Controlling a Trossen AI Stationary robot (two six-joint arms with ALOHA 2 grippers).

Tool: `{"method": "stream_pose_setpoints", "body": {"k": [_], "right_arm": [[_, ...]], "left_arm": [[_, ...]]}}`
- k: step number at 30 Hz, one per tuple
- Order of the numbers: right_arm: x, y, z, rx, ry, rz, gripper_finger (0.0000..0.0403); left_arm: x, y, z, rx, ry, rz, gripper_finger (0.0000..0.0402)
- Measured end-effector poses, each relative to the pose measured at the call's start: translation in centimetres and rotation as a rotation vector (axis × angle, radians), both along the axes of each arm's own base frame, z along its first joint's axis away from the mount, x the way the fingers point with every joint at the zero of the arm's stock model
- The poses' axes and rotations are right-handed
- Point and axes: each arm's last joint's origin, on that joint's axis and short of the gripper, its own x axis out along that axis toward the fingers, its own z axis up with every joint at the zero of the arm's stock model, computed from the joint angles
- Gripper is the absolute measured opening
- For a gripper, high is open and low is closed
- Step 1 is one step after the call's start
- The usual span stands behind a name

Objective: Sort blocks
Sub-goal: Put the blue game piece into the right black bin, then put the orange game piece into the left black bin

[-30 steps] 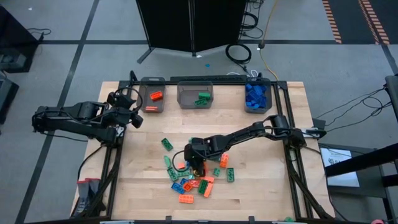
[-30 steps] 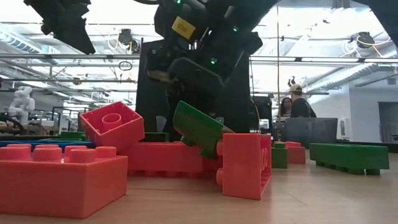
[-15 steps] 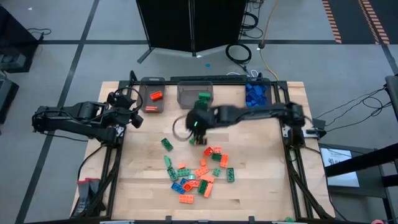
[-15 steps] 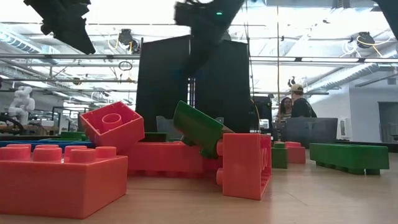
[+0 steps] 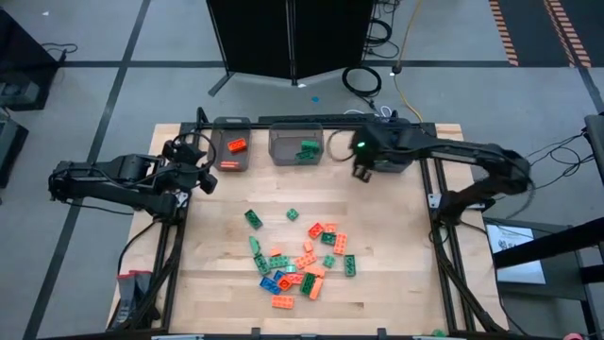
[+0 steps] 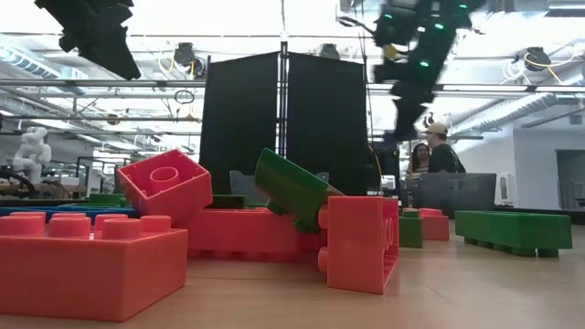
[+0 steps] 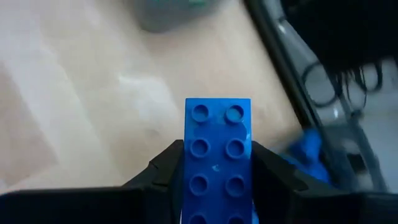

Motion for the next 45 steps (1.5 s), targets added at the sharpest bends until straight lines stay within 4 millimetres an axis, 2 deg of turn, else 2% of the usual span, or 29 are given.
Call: {"method": "stream_pose_setpoints", "body": {"k": [5, 10, 15, 22, 24, 27, 29, 31, 34, 38, 42, 45], "right_arm": [[-4.8, -2.2, -0.7, -0.036, -0.007, -0.242, 0.0122], [-6.9, -4.7, -1.1, -0.043, -0.048, -0.402, 0.0122], [-7.7, -7.1, -2.1, -0.030, -0.056, -0.504, 0.0122], [-7.8, -9.4, -4.3, 0.028, -0.037, -0.550, 0.0122], [-7.6, -9.8, -4.7, 0.037, -0.041, -0.535, 0.0146], [-7.2, -10.2, -5.1, 0.044, -0.053, -0.523, 0.0219], [-7.1, -10.2, -5.1, 0.040, -0.057, -0.521, 0.0259], [-7.1, -10.3, -5.0, 0.034, -0.063, -0.517, 0.0281], [-6.9, -10.3, -3.6, 0.027, -0.107, -0.481, 0.0286], [-5.9, -9.8, -0.2, 0.116, -0.304, -0.314, 0.0271], [-3.7, -7.3, 3.1, 0.281, -0.521, -0.002, 0.0255], [-1.5, -4.3, 3.4, 0.339, -0.516, 0.178, 0.0247]], "left_arm": [[0.2, 0.0, 0.2, 0.005, -0.033, 0.005, 0.0160], [0.8, 0.0, 0.7, 0.003, -0.117, 0.008, 0.0160], [1.9, -0.2, 1.1, -0.030, -0.203, -0.024, 0.0160], [3.2, -0.3, 0.4, -0.066, -0.145, -0.057, 0.0160], [3.5, -0.4, 0.3, -0.072, -0.130, -0.062, 0.0160], [3.8, -0.4, 0.0, -0.084, -0.111, -0.075, 0.0160], [4.0, -0.4, 0.0, -0.078, -0.092, -0.090, 0.0160], [4.0, -0.4, -0.1, -0.077, -0.084, -0.099, 0.0160], [4.0, -0.4, -0.1, -0.071, -0.077, -0.107, 0.0160], [4.0, -0.4, -0.1, -0.070, -0.076, -0.107, 0.0160], [4.0, -0.4, -0.1, -0.065, -0.072, -0.110, 0.0160], [4.0, -0.4, -0.1, -0.062, -0.071, -0.108, 0.0160]]}}
